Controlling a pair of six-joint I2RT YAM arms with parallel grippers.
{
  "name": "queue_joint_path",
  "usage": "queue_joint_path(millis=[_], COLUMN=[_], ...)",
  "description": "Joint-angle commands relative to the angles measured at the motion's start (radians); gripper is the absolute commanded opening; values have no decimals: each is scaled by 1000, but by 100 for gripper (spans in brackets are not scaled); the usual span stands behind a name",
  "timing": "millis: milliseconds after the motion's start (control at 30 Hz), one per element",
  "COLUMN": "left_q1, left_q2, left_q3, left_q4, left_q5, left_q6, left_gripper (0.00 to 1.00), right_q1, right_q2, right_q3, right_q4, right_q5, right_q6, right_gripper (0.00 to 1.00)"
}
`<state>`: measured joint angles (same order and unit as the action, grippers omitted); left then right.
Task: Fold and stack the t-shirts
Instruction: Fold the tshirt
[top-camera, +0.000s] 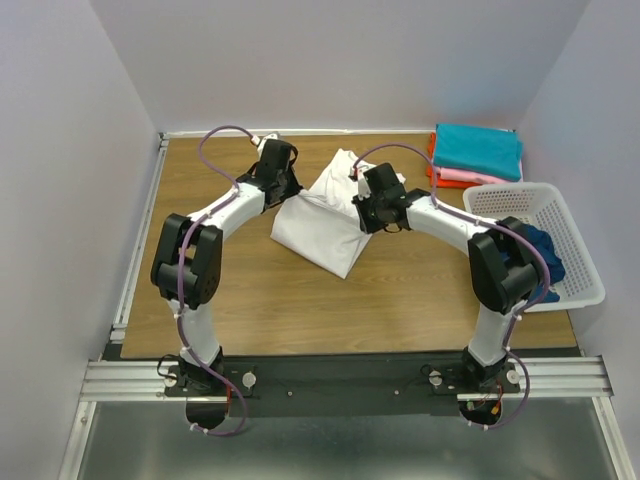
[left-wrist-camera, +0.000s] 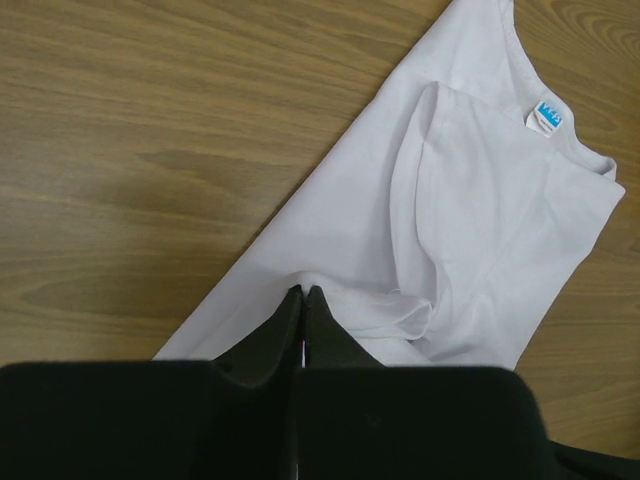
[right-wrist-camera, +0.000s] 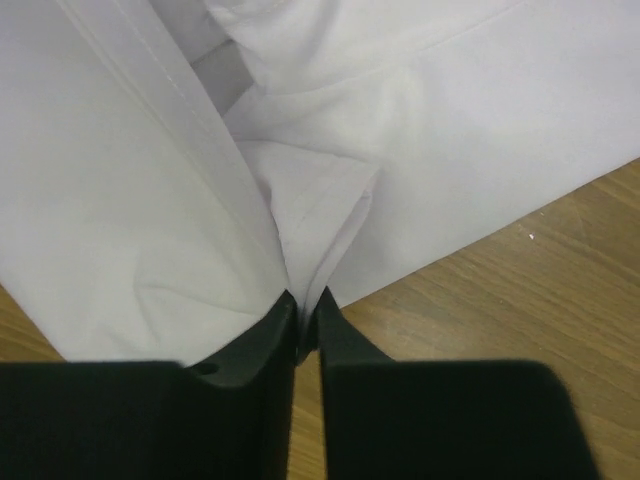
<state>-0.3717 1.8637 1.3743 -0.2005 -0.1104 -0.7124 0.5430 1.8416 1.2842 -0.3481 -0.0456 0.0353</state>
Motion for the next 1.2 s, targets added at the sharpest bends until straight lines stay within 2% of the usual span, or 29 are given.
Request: queue_joint_path(millis=[0,33,67,133,167,200,233,267,367,433,533,733,767,867,967,1000,1167], left_q1=[20,20,22,22,24,24,24,24,24,24,25,39,45,63,70,71,76], left_q2=[66,74,80,89,88,80,72,62,-15,-101,-217,-380,-389,-403,-384,-376,-282], left_q3=[57,63,78,91,98,111,114,117,82,4,-142,-427,-454,-532,-547,-550,-544], left_q4=[32,32,32,33,30,27,24,12,-2,-1,7,44,53,104,133,151,171], left_q5=[61,64,72,75,75,74,71,57,14,-14,-52,-57,-46,-15,17,37,63], left_q6=[60,65,77,91,96,106,108,113,113,93,62,-1,-4,-16,-13,-10,-10], left_gripper=[13,21,37,52,60,72,90,98,98,98,98,98,98,84,76,76,71], right_q1=[-34,-37,-40,-44,-44,-46,-45,-44,-43,-26,73,208,244,282,294,302,313], right_q2=[45,51,57,57,56,41,30,15,-60,-102,-166,-136,-128,-90,-71,-67,-35], right_q3=[52,58,70,84,87,86,81,73,41,-2,-64,-114,-124,-131,-131,-134,-137], right_q4=[-12,-12,-14,-14,-14,-15,-15,-15,-15,-12,-8,-9,-8,-9,-9,-11,-11], right_q5=[-7,4,32,70,93,95,89,67,-57,-103,-106,-92,-89,-59,-45,-36,-27], right_q6=[-12,-8,-2,8,14,21,25,26,8,-17,-107,-114,-114,-104,-92,-87,-72], right_gripper=[27,36,40,45,52,59,69,99,100,100,100,100,100,98,95,91,82])
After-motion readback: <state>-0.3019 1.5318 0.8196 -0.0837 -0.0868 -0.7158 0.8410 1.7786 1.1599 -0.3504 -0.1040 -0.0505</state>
